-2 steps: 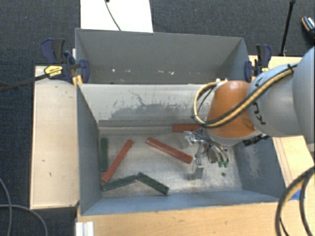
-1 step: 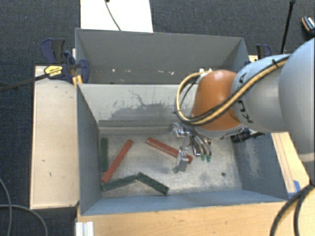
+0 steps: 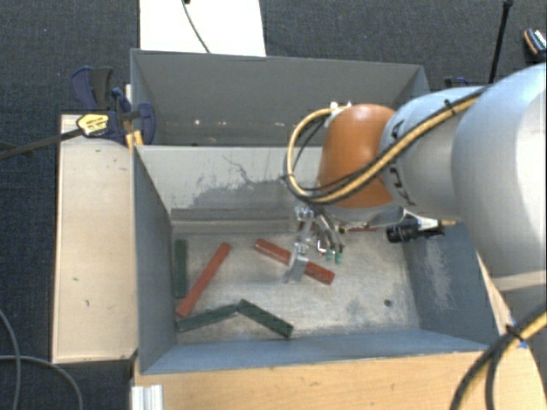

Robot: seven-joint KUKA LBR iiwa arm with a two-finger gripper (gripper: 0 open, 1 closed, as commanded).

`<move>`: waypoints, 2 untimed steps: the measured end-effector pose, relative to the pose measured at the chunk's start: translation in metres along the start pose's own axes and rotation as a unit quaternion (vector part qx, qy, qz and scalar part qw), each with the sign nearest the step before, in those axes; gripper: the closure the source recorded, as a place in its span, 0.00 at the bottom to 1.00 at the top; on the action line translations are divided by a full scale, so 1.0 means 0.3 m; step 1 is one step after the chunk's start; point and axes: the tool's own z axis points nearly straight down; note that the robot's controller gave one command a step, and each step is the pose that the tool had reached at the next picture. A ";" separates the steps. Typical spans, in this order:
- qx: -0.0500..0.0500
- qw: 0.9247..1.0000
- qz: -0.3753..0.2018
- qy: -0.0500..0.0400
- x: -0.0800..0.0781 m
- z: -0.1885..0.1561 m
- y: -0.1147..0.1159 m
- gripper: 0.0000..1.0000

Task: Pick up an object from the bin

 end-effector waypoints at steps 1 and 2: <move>0.001 1.000 0.001 0.003 0.013 0.107 0.038 0.00; 0.001 1.000 -0.002 0.003 0.012 0.105 0.038 0.00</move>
Offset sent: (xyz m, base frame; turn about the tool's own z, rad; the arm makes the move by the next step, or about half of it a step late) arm -0.0009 0.0117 -0.0307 0.0042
